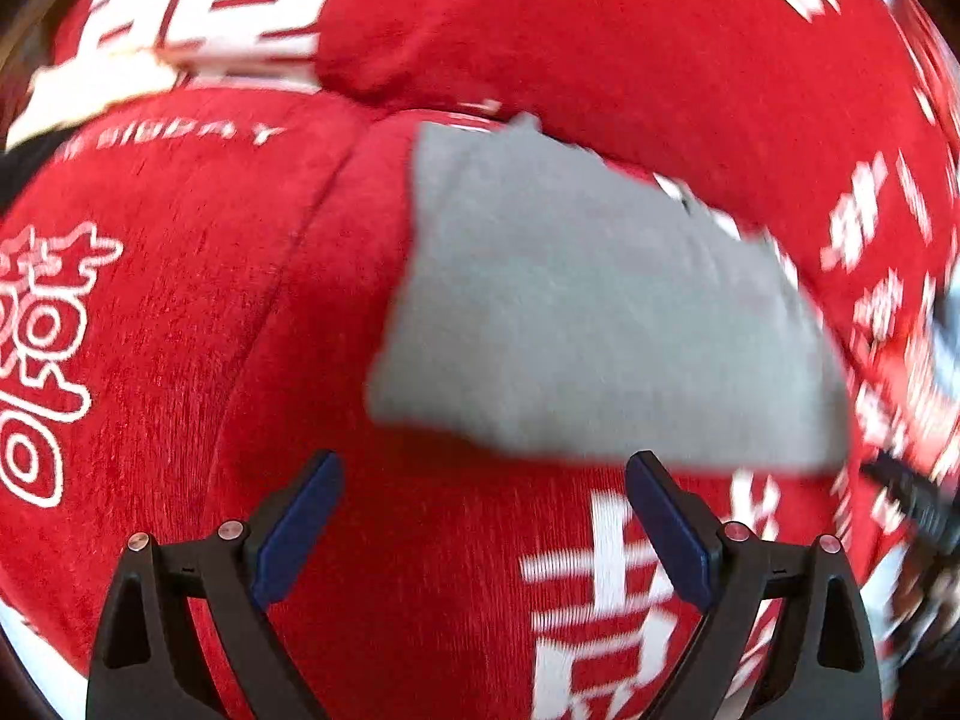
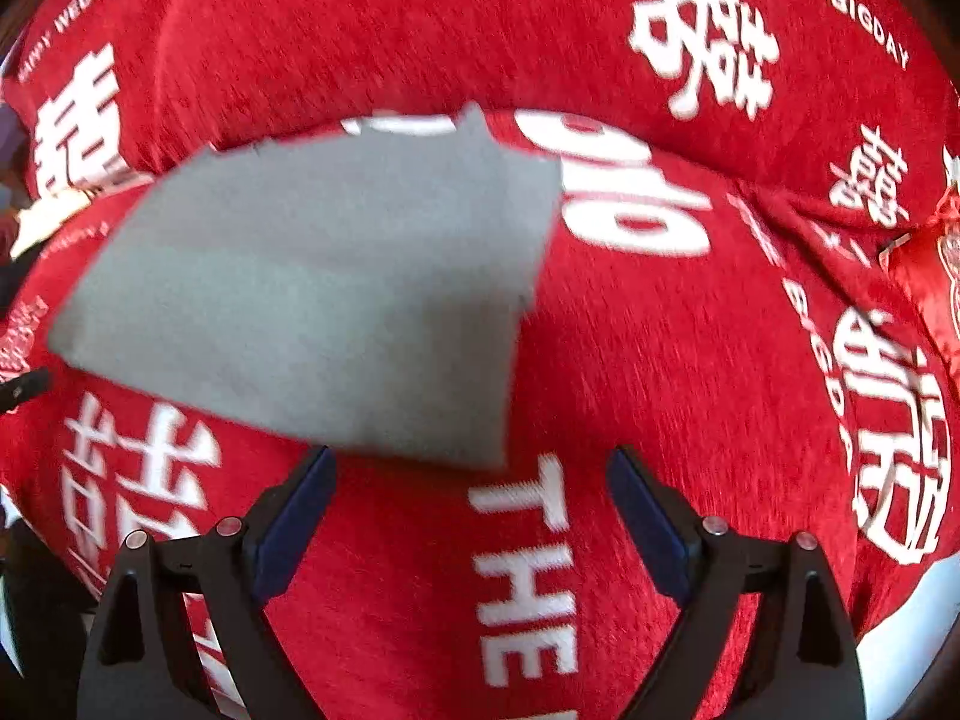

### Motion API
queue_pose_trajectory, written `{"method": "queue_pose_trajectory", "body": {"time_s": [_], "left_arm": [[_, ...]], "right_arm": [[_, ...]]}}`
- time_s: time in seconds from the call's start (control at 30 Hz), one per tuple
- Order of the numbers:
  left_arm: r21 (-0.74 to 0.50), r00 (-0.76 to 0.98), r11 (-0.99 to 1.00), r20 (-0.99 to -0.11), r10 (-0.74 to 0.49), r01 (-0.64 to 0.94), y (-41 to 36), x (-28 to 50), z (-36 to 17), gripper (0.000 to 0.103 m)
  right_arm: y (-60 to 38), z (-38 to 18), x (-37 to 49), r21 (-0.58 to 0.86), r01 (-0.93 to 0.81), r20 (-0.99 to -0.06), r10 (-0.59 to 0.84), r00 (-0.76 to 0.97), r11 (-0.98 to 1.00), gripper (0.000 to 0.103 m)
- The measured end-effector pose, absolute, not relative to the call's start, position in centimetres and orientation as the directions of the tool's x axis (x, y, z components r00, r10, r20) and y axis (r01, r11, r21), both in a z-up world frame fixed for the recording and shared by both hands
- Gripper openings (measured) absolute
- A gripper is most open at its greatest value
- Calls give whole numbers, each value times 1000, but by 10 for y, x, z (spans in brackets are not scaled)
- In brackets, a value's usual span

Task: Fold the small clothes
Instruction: 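Grasp the folded sweatshirt edge with the left gripper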

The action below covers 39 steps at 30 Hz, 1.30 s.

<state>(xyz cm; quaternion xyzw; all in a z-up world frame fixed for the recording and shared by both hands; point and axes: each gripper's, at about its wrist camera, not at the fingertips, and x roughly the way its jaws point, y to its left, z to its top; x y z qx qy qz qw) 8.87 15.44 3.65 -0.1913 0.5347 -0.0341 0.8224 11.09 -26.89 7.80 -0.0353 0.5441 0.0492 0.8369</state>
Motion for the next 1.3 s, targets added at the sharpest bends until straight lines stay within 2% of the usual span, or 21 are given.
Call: {"method": "queue_pose_trajectory", "body": {"time_s": [0.13, 0.23, 0.33, 0.47, 0.6, 0.67, 0.83, 0.9, 0.93, 0.97, 1.07, 1.17, 1.23, 1.3], "left_arm": [[-446, 402, 870, -851, -338, -211, 172, 129, 22, 95], [-523, 370, 820, -827, -423, -232, 174, 160, 6, 95], [-523, 370, 828, -823, -430, -202, 168, 181, 3, 96], [-590, 345, 788, -787, -512, -176, 166, 211, -1, 96], [-602, 317, 789, -777, -543, -123, 158, 229, -1, 96], [-618, 318, 778, -764, -561, -111, 158, 232, -2, 102], [-576, 327, 813, -787, -524, -84, 148, 234, 0, 102], [-516, 334, 855, -816, -472, -52, 139, 233, 5, 71], [-475, 328, 879, -837, -439, -35, 135, 233, 6, 47], [-448, 321, 893, -852, -414, -37, 135, 234, 6, 43], [-473, 325, 878, -843, -428, -71, 144, 233, 5, 32], [-447, 336, 893, -850, -404, -58, 143, 230, 9, 29], [-419, 345, 907, -858, -379, -46, 139, 227, 12, 29], [-399, 350, 916, -863, -363, -34, 137, 226, 12, 29]], "right_arm": [[-231, 93, 136, 16, -164, -898, 86, 432, 986, 93], [-195, 91, 159, -34, -207, -896, 62, 439, 978, 93], [-167, 78, 179, -54, -230, -909, 47, 414, 972, 93], [-147, 65, 203, -56, -244, -922, 43, 384, 968, 93], [-137, 52, 230, -72, -239, -932, 20, 363, 968, 93], [-133, 48, 240, -75, -237, -935, 14, 354, 969, 93], [-117, 21, 264, -85, -247, -956, -9, 294, 965, 94], [-114, 16, 268, -100, -235, -949, -21, 316, 967, 95], [-113, 16, 271, -97, -228, -950, -22, 311, 969, 95], [-114, 15, 275, -84, -217, -955, -16, 298, 973, 95], [-119, 18, 289, -27, -175, -961, 23, 275, 984, 95], [-113, 11, 305, -57, -175, -966, -10, 257, 983, 96], [-108, 6, 314, -71, -175, -967, -25, 255, 982, 102], [-106, 0, 325, -63, -165, -969, -20, 246, 984, 102]]}}
